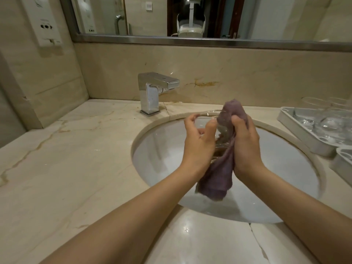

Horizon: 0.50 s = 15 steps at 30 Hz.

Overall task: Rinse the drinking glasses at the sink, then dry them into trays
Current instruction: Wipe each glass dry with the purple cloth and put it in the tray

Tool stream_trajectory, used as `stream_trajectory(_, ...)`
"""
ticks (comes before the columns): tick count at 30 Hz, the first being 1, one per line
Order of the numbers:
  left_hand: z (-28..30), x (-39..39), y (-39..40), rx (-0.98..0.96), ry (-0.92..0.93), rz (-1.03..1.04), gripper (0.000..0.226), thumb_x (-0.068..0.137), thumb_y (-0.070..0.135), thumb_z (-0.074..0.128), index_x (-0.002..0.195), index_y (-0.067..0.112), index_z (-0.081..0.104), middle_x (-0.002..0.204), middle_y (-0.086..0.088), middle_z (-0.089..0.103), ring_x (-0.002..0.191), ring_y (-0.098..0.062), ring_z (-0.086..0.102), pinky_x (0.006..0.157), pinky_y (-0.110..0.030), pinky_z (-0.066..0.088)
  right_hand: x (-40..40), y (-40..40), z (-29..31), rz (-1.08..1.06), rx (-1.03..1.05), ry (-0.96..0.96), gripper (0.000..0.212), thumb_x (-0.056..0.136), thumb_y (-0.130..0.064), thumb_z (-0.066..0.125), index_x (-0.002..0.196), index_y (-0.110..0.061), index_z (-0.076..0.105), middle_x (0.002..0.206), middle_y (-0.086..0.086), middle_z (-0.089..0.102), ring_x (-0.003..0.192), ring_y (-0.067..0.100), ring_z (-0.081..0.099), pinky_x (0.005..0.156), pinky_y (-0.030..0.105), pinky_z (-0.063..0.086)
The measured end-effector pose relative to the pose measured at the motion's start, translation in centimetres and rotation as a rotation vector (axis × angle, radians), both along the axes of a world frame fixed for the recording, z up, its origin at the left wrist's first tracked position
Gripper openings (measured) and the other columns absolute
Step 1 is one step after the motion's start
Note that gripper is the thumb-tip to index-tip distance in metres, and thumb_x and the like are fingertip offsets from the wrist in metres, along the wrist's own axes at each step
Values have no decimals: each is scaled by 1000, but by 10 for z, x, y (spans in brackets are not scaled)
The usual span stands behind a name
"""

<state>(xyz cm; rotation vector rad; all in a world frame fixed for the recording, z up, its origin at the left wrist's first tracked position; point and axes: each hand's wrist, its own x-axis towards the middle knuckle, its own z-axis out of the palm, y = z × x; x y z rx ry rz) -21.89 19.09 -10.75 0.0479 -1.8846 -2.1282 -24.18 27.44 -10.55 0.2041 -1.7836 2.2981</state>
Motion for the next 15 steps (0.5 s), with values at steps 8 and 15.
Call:
stream_trajectory(8, -1, -4, -7, -65, -68, -72, 87, 80, 47, 64, 147, 36, 10, 123, -8, 49, 98, -4, 54, 65, -8, 36, 5, -1, 5, -58, -34, -82, 15, 95, -21, 49, 98, -27, 62, 97, 1, 65, 98, 25, 63, 92, 43, 51)
stream_trajectory(15, -5, -10, -10, 74, -113, 35, 67, 91, 48, 57, 142, 24, 21, 114, -4, 56, 101, -17, 61, 88, -34, 51, 10, -3, 0, -137, 350, 221, 39, 94, -20, 57, 133, -22, 52, 124, -3, 52, 105, -6, 50, 92, 6, 38)
